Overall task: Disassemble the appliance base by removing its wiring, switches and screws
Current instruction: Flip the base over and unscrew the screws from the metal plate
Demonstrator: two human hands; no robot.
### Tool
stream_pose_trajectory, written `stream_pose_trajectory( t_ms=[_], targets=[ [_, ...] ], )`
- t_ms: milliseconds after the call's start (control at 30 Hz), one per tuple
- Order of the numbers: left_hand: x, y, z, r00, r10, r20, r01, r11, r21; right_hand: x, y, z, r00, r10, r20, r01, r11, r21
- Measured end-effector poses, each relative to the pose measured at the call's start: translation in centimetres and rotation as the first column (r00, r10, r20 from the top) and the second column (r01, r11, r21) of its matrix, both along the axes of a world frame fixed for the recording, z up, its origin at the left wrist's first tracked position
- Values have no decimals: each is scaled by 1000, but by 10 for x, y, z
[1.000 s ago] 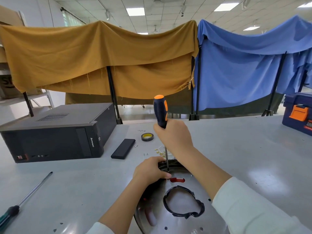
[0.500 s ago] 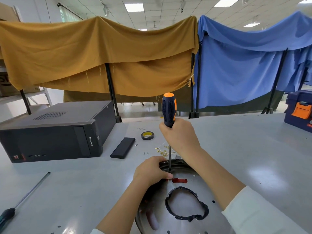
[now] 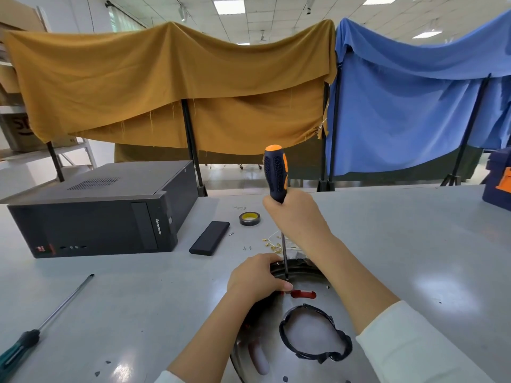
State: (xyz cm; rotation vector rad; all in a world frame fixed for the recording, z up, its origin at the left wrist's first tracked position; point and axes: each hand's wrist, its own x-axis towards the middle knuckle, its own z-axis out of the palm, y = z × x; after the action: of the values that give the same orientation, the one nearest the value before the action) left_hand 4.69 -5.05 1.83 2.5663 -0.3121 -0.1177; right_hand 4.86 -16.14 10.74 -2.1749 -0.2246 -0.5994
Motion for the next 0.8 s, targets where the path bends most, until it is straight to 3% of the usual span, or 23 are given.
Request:
stream_pose_trajectory(
  t_ms=[100,167,233,300,367,467,633,800],
  targets=[
    [0,0,1,1000,-4,6,4,1000,2,3,-10,14,954,239,-180,-247,969,-21],
    [0,0,0,1000,-4,7,4,1000,0,5,-15,18,939,244,-242,-255,967,-15],
    [0,0,0,1000,-4,8,4,1000,-1,7,-17,15,969,141,-201,-135,990,43],
    [0,0,0,1000,1,10,-1,1000,2,4,-16,6,991,-96,-88,100,994,38],
    [0,1,-1,1000,13,9,-13,1000,4,-1,-15,-1,953,-301,24,301,954,-11],
    [1,0,-2,1000,7,3,-7,1000,9,-10,-14,-6,919,-378,113,385,921,-56],
    [2,0,-2,1000,4,-1,-4,1000,2,-12,-16,2,948,-319,5,318,944,-84],
    [1,0,-2,1000,-5,0,5,1000,-6,-19,-22,17,984,-8,-181,13,1000,27]
  ],
)
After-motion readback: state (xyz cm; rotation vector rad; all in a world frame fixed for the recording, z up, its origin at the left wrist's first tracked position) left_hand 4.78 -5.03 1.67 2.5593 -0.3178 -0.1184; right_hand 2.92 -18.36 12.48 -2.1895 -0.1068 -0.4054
